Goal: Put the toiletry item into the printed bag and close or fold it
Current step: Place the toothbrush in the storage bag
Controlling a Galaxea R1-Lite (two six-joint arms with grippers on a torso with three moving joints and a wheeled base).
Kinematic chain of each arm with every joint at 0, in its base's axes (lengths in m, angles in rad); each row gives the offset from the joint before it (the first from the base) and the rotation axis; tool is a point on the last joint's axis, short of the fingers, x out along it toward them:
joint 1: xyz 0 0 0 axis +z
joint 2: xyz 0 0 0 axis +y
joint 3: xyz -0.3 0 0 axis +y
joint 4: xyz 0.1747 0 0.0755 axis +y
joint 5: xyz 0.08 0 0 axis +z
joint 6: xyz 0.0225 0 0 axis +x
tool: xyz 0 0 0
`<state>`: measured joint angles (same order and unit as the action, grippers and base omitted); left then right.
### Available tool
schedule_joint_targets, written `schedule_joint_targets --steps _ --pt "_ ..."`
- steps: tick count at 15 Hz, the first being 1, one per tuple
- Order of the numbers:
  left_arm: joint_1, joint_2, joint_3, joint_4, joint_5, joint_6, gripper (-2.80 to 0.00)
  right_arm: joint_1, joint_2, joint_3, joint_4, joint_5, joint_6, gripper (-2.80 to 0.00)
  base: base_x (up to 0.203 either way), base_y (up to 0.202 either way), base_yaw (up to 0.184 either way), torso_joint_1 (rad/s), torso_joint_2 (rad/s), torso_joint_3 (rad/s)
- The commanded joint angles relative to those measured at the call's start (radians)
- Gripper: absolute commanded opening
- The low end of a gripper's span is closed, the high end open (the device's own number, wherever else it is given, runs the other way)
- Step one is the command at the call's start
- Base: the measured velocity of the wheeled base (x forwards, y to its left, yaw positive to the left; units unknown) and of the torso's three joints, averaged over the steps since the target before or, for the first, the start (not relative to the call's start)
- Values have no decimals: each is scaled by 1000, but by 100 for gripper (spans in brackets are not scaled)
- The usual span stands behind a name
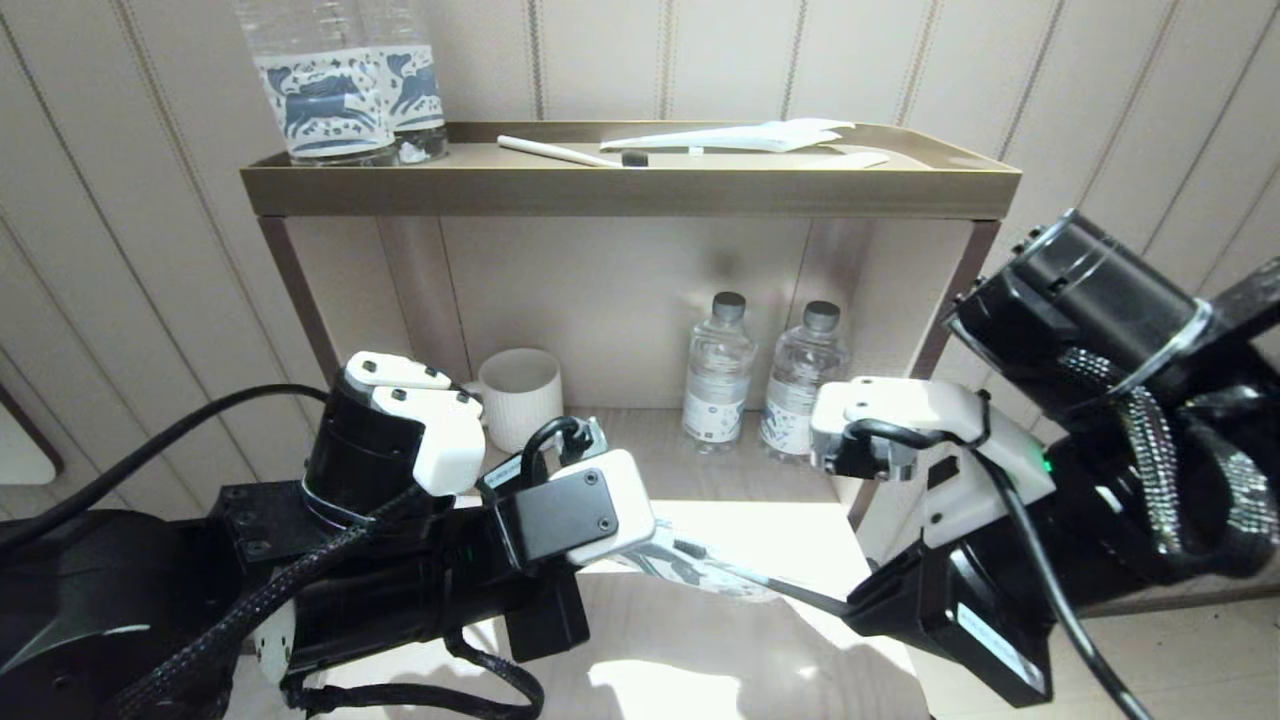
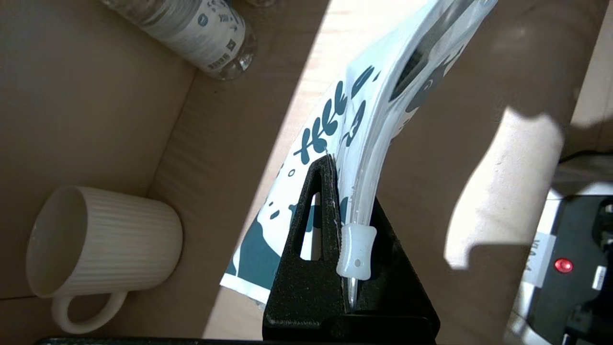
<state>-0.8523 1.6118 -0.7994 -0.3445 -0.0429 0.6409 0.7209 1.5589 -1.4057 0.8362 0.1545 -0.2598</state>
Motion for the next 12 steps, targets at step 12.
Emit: schedule_joint_targets --steps 12 --pt "-47 -36 25 -1 -6 -33 -280 38 113 -89 -75 5 -16 -280 0 0 0 0 0 0"
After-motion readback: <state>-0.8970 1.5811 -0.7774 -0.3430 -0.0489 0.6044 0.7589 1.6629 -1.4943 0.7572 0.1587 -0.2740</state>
